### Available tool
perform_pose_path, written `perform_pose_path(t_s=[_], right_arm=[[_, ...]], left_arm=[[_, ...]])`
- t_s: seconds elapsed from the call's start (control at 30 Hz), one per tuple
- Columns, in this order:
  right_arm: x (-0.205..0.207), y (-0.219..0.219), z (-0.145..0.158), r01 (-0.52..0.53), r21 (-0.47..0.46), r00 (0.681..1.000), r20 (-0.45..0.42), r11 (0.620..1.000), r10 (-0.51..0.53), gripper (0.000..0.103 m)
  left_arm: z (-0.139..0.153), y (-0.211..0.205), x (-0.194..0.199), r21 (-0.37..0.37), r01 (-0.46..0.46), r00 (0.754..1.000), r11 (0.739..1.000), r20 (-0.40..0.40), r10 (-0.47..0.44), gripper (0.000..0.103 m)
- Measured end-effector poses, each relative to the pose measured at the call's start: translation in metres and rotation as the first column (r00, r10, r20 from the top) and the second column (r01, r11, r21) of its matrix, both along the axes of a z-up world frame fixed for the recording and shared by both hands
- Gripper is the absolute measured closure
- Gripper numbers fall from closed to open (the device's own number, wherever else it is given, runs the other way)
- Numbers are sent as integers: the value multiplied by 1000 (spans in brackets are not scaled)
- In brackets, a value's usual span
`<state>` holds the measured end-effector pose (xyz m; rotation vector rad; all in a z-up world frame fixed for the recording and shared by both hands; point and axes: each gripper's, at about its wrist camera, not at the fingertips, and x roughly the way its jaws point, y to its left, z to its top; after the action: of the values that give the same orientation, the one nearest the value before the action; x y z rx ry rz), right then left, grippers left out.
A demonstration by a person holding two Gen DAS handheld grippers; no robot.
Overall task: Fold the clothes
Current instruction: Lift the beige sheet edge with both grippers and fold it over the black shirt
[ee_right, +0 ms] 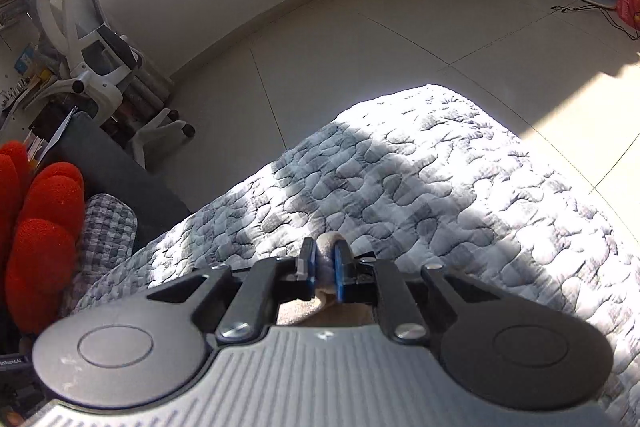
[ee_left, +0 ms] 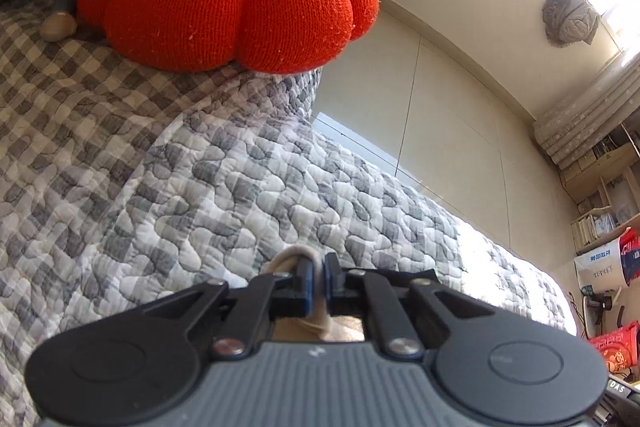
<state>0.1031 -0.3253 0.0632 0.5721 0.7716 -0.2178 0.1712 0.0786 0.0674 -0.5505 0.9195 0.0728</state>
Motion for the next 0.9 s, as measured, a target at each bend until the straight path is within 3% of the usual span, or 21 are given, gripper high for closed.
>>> perform_pose_path(t_s=[0.13, 0.23, 0.3, 0.37, 0.4, 0.43, 0.53, 0.63, 0.8, 0.9], right_arm=[[-2, -24, 14, 25, -122, 999, 30, 992, -22, 84], [-1, -33, 25, -36, -209, 998, 36, 977, 44, 81], [-1, -28, 28, -148, -286, 986, 26, 947, 162, 81], [-3, -20, 28, -261, -341, 959, 17, 903, 283, 74], [-5, -15, 26, -305, -355, 942, 22, 884, 334, 61], [-7, -9, 23, -345, -372, 925, 20, 862, 379, 55], [-6, 9, 8, -417, -451, 891, -34, 789, 452, 54], [-3, 16, 3, -437, -459, 881, -48, 773, 470, 54], [1, 27, -3, -461, -469, 867, -58, 754, 494, 54], [5, 35, -9, -455, -487, 870, -67, 746, 488, 55]], left_arm=[[10, 34, -10, -38, -66, 993, 997, 91, 69, 86], [19, 55, -18, -73, -83, 988, 994, 122, 92, 79], [30, 55, -24, -22, -70, 984, 997, 160, 73, 79], [39, 45, -29, 55, -7, 981, 998, 196, -4, 79], [41, 39, -28, 78, 51, 977, 996, 204, -66, 79], [41, 34, -27, 91, 111, 969, 990, 211, -128, 79], [35, 22, -26, 149, 243, 939, 959, 213, -271, 68], [29, 9, -28, 228, 322, 905, 919, 213, -369, 68], [27, -8, -33, 246, 430, 838, 869, 248, -486, 62], [21, -16, -32, 272, 438, 832, 857, 238, -501, 61]])
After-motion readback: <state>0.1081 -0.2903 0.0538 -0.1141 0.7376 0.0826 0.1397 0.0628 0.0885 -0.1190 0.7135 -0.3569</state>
